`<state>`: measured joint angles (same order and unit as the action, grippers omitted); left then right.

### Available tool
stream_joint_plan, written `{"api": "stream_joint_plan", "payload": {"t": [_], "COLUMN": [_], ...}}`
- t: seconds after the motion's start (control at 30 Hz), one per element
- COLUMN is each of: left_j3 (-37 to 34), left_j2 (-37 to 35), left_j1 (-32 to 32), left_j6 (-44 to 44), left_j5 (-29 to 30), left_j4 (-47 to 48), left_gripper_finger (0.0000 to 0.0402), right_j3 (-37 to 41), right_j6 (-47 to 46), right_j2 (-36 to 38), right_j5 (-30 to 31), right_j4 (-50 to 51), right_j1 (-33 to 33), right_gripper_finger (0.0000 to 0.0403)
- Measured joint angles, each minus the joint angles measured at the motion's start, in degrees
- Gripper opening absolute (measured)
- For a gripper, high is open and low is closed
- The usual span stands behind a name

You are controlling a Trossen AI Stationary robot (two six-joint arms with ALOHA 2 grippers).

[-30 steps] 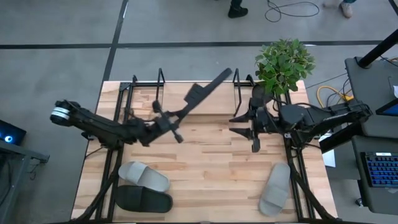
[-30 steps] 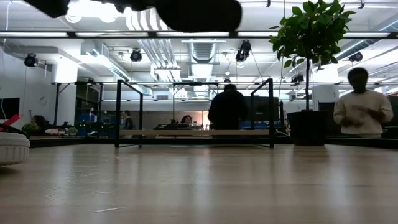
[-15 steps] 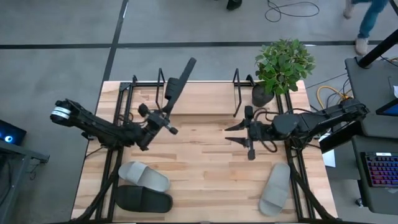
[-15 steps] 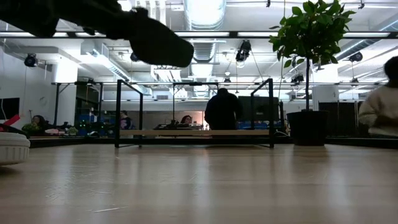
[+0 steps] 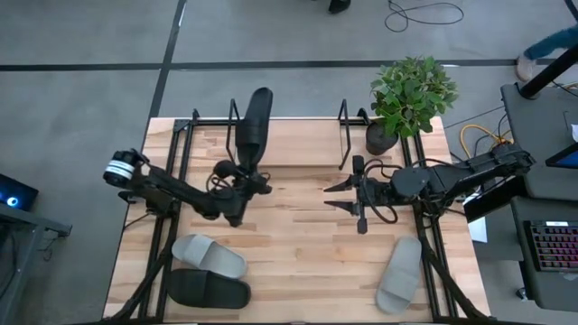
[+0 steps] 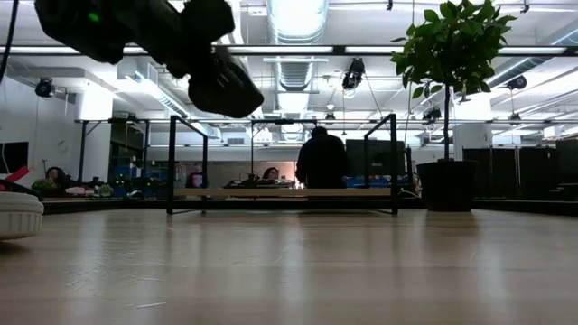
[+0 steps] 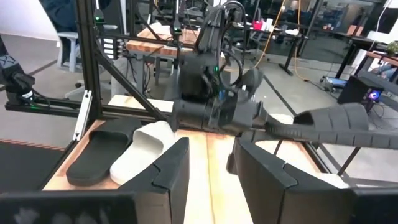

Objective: Pick and place slides into the shelf
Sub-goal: Put the right black slipper on the shelf

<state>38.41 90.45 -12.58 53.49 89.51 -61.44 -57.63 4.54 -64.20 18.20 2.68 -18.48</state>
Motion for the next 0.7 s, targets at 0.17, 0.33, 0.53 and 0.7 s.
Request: {"api": "stream_joint_plan", "payload": {"t": [0.17, 0.33, 0.53, 0.7], "left_j3": [-0.7, -1.0, -1.2, -1.4], "left_j2": [2.5, 4.2, 6.5, 9.1], "left_j1": [1.4, 1.7, 1.7, 1.7], "left_j6": [-0.2, -0.2, -0.6, -0.5], "left_j5": [0.4, 0.5, 0.5, 0.4], "left_j4": [2.5, 2.7, 5.5, 6.6], "left_gripper_finger": [0.0023, 0.0023, 0.0023, 0.0023], "right_j3": [0.0, 0.0, 0.0, 0.0], "right_j6": [0.0, 0.0, 0.0, 0.0], "right_j2": [0.0, 0.0, 0.0, 0.0], "right_j5": [0.0, 0.0, -0.1, -0.1], "right_j4": [0.0, 0.0, 0.0, 0.0], "right_j1": [0.0, 0.0, 0.0, 0.0], "right_gripper_finger": [0.0121, 0.0121, 0.0121, 0.0121]}}
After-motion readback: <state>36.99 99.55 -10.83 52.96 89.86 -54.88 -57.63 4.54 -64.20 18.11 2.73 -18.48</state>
